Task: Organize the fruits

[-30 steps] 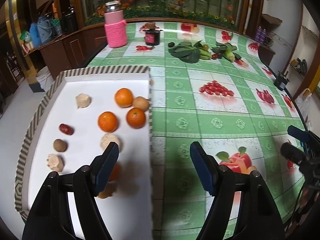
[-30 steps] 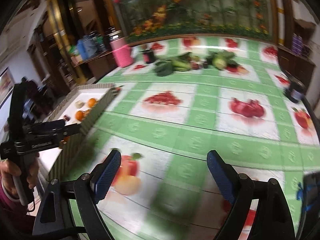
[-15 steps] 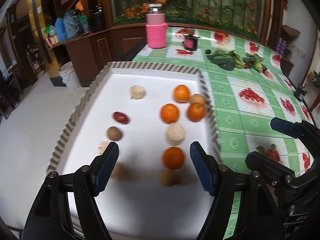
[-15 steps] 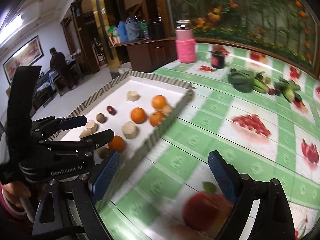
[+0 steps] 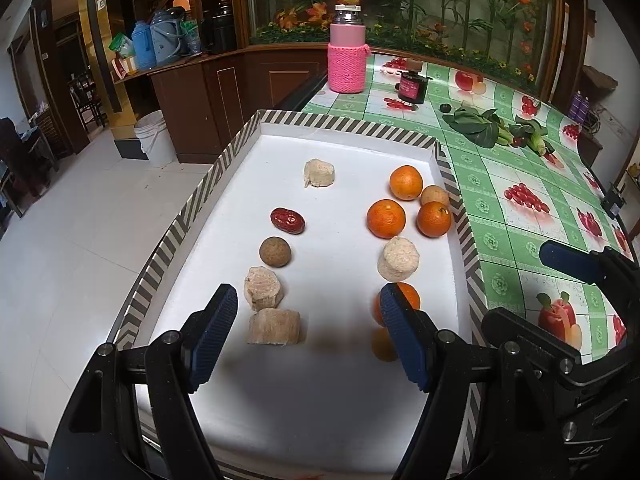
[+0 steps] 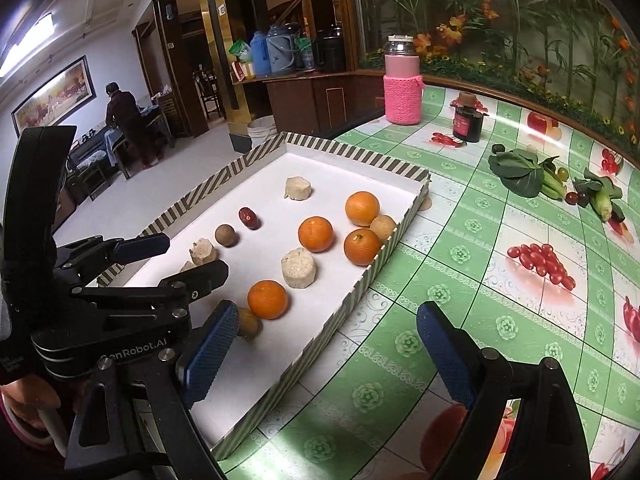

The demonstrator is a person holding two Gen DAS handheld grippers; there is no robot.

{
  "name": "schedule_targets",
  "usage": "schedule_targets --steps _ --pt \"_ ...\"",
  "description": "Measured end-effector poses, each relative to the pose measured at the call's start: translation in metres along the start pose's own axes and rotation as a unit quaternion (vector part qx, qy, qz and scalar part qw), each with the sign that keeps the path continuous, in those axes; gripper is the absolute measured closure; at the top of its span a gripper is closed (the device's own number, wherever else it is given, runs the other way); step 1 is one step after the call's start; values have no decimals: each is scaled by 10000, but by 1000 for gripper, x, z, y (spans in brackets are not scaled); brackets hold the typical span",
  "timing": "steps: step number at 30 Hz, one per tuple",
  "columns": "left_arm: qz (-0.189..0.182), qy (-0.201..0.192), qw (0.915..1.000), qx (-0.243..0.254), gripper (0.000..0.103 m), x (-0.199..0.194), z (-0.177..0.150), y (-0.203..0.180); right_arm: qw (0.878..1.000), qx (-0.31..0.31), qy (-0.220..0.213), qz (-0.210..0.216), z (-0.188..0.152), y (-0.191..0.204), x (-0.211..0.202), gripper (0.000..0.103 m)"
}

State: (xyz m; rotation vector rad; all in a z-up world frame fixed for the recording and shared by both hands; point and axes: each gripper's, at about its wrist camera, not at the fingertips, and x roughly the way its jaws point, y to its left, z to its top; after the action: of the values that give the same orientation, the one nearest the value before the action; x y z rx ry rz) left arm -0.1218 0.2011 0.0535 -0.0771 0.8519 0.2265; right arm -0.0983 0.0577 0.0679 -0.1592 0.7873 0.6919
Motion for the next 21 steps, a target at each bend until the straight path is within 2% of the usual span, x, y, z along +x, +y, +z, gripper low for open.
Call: schedule_targets --steps 21 --pt "16 -13 9999 -145 29 1 0 6 9999 -42 108 25 0 3 5 12"
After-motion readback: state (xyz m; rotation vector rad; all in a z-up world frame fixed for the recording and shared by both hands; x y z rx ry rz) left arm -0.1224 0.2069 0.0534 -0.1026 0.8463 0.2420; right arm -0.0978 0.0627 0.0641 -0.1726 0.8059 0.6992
